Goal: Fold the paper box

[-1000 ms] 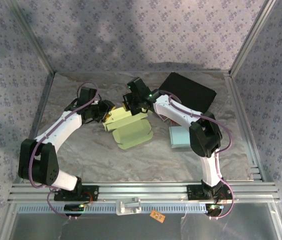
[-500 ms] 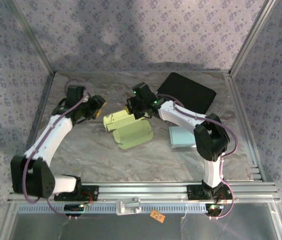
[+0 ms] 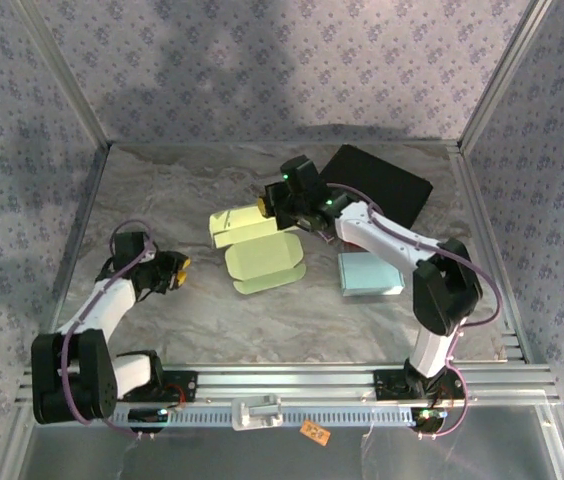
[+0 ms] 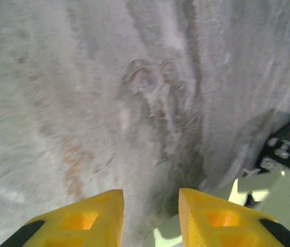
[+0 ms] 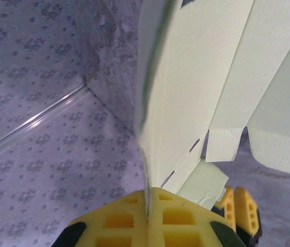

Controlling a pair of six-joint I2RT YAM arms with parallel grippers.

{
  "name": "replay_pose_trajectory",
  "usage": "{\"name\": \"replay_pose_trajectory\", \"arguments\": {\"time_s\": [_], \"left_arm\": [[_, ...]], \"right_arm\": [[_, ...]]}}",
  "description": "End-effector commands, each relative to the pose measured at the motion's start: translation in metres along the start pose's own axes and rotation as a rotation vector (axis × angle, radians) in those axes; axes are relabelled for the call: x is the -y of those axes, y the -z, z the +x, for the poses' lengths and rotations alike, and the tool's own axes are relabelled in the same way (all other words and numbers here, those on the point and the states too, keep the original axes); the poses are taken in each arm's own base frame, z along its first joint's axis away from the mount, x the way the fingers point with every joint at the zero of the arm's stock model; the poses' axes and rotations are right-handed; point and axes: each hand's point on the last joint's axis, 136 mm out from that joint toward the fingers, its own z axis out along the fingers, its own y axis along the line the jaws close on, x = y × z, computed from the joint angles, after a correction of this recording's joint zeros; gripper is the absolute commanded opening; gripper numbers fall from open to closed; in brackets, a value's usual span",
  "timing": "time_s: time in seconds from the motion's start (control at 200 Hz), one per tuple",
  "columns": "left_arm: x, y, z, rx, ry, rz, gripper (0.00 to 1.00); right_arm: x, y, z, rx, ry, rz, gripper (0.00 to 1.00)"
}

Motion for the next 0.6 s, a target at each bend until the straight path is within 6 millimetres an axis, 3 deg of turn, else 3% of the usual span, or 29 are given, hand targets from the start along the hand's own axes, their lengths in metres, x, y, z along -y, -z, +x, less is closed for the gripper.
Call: {"name": "replay_pose_trajectory", "arguments": {"time_s": [0.0,0.27,0.47,0.595], "left_arm": [[0.033,-0.012,-0.004,-0.018,0.008,0.194,0.32],[0.076,-0.048,0.006,-0.066,0.007,0.424,0.38],[0.097,-0.046,0.004,-0.03,-0.007,0.502,0.42],[0.113,-0.049,0.014,-0.08,-0.024,0.542,0.43]], "right_arm": [[-0.003,0.017,-0.005,0.025,-0.111,-0.008,0.0],[-0.012,0.023,-0.014,0.04,-0.167,-0.038,0.0],[-0.015,0.023,-0.019,0.042,-0.184,-0.046,0.0],[-0.017,0.022,-0.021,0.041,-0.195,-0.057,0.0]]}}
